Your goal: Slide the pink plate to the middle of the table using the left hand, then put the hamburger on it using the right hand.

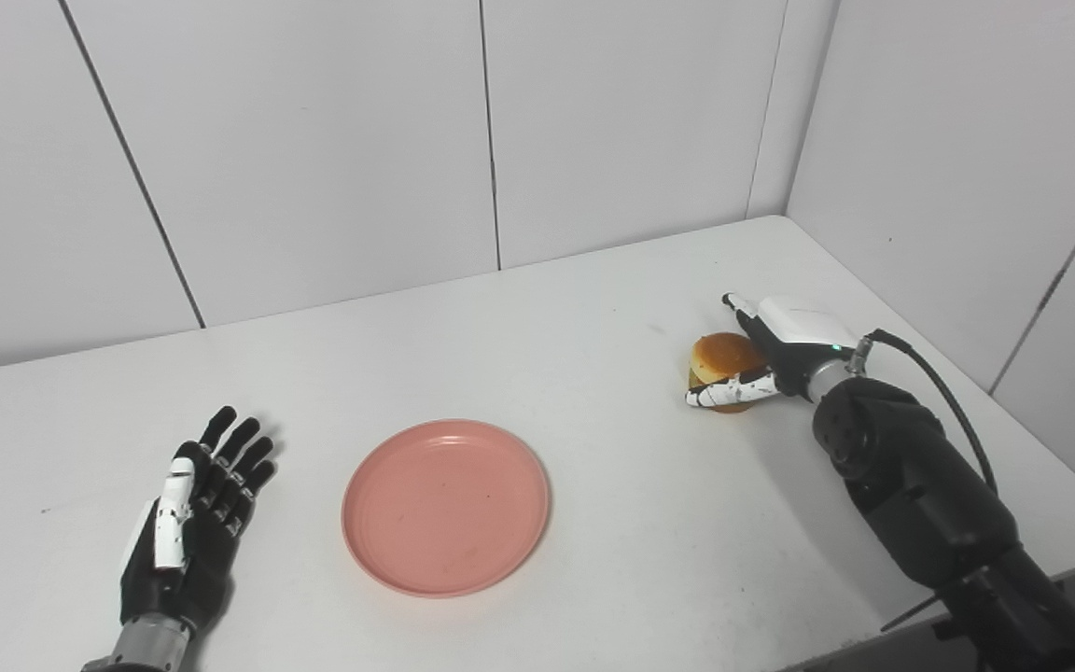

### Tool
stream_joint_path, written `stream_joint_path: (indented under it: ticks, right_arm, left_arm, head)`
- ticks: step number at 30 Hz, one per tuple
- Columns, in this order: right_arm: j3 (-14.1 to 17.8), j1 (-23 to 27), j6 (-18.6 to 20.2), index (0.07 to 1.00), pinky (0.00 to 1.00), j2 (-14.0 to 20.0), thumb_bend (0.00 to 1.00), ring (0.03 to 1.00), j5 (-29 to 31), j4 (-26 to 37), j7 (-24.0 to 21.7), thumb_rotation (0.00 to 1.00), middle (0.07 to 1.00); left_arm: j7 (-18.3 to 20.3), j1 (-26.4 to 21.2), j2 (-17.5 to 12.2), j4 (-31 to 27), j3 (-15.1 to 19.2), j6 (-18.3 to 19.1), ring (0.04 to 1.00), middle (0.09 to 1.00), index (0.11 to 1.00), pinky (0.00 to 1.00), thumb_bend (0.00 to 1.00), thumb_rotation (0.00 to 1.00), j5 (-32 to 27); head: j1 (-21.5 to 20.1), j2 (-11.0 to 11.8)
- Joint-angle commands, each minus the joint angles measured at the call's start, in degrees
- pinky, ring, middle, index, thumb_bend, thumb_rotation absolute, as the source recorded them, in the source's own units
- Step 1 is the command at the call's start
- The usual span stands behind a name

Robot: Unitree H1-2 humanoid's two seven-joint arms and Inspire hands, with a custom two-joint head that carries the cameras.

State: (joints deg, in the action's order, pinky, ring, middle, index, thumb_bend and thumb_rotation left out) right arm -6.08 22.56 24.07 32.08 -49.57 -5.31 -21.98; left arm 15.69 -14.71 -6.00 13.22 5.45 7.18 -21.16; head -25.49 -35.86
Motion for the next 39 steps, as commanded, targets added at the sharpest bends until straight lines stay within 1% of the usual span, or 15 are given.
stream_joint_path:
  ticks: [1, 2, 4, 5, 6, 7, 11, 12, 15, 16, 17, 21, 24, 32, 39]
  right_arm:
    - [0.3, 2.9, 1.9, 0.950, 0.72, 2.1, 1.00, 0.852, -0.2, 1.6, -0.5, 0.63, 0.923]
    - [0.4, 3.0, 2.3, 0.926, 0.64, 2.1, 1.00, 0.815, 0.0, 1.8, -0.9, 0.57, 0.900]
    - [1.0, 3.1, 2.7, 0.869, 0.57, 1.8, 0.97, 0.742, -0.1, 2.2, -1.4, 0.50, 0.828]
    - [1.0, 3.1, 2.6, 0.865, 0.56, 1.8, 0.97, 0.737, 0.0, 2.3, -0.8, 0.49, 0.823]
    - [1.1, 3.1, 2.4, 0.766, 0.52, 1.8, 0.91, 0.617, 0.2, 2.1, 0.0, 0.42, 0.691]
    - [1.3, 3.0, 1.5, 0.715, 0.50, 1.8, 0.89, 0.560, 0.8, 1.8, 1.1, 0.38, 0.632]
    - [0.7, 3.0, 0.9, 0.533, 0.43, 2.1, 0.77, 0.431, 1.2, 0.7, 3.0, 0.26, 0.491]
    - [0.5, 3.0, 1.0, 0.504, 0.41, 2.0, 0.64, 0.393, 1.2, 0.5, 3.4, 0.20, 0.453]
    - [0.2, 3.0, 0.7, 0.487, 0.40, 1.9, 0.54, 0.370, 1.5, 0.2, 4.6, 0.15, 0.438]
    - [0.7, 2.8, 0.0, 0.485, 0.40, 1.8, 0.53, 0.370, 2.3, 0.3, 5.7, 0.15, 0.440]
    - [0.9, 2.7, -0.6, 0.485, 0.35, 1.7, 0.52, 0.368, 2.9, 0.3, 6.5, 0.14, 0.444]
    - [2.4, 2.8, -0.4, 0.486, 0.28, 1.3, 0.51, 0.353, 5.8, 0.8, 8.4, 0.14, 0.435]
    - [3.2, 2.9, -0.2, 0.486, 0.26, 1.3, 0.51, 0.345, 7.2, 1.9, 9.3, 0.13, 0.428]
    - [5.4, 2.8, -1.5, 0.483, 0.31, 0.9, 0.51, 0.374, 12.4, 5.8, 11.4, 0.13, 0.432]
    - [3.8, 3.2, -2.1, 0.484, 0.35, 0.9, 0.51, 0.417, 14.2, 11.5, 9.5, 0.14, 0.462]
  left_arm:
    - [-0.2, 1.2, -0.8, 1.5, 0.0, 2.3, 0.919, 0.927, 0.920, 0.95, 0.36, 1.00, 0.4]
    - [-0.1, 1.1, -0.9, 1.6, 0.0, 2.2, 0.921, 0.929, 0.922, 0.95, 0.36, 1.00, 0.4]
    - [0.0, 1.1, -0.9, 1.6, 0.0, 2.1, 0.920, 0.927, 0.921, 0.95, 0.36, 1.00, 0.4]
    - [0.0, 1.1, -0.9, 1.6, 0.0, 2.0, 0.919, 0.927, 0.921, 0.95, 0.36, 1.00, 0.4]
    - [0.0, 1.1, -0.9, 1.6, 0.0, 2.0, 0.919, 0.927, 0.921, 0.95, 0.36, 1.00, 0.5]
    - [-0.1, 1.1, -0.9, 1.5, 0.0, 2.1, 0.920, 0.928, 0.921, 0.94, 0.36, 1.00, 0.5]
    - [-0.1, 1.1, -0.8, 1.5, -0.2, 2.1, 0.920, 0.929, 0.922, 0.95, 0.37, 1.00, 0.6]
    - [-0.2, 1.1, -0.8, 1.4, -0.2, 2.1, 0.918, 0.927, 0.921, 0.94, 0.37, 1.00, 0.7]
    - [-0.4, 1.1, -0.8, 1.3, -0.3, 2.1, 0.916, 0.925, 0.920, 0.94, 0.36, 1.00, 0.9]
    - [-0.4, 1.1, -0.7, 1.3, -0.3, 2.1, 0.916, 0.925, 0.920, 0.94, 0.36, 1.00, 0.9]
    - [-0.4, 1.1, -0.7, 1.3, -0.3, 2.1, 0.918, 0.927, 0.922, 0.94, 0.36, 1.00, 0.9]
    - [-0.5, 1.0, -0.4, 1.3, -0.4, 2.2, 0.915, 0.924, 0.919, 0.94, 0.36, 1.00, 0.9]
    - [-0.8, 0.9, -0.2, 1.4, -0.5, 2.1, 0.909, 0.918, 0.914, 0.94, 0.36, 1.00, 1.1]
    - [-1.3, 1.2, 0.3, 0.4, -1.0, 2.4, 0.915, 0.925, 0.922, 0.94, 0.36, 1.00, 1.4]
    - [-2.7, 1.5, 1.1, -1.3, -1.9, 3.0, 0.914, 0.923, 0.920, 0.93, 0.36, 1.00, 2.7]
  head:
    - [0.0, 0.0]
    - [0.1, -0.1]
    - [0.1, -0.1]
    - [0.2, -0.2]
    - [0.2, -0.2]
    - [0.2, -0.2]
    - [0.2, -0.4]
    - [0.2, -0.4]
    - [0.2, -0.4]
    - [0.4, -0.5]
    - [0.4, -0.5]
    - [0.9, -0.5]
    - [1.2, -0.4]
    - [2.9, -0.6]
    - [6.2, -1.1]
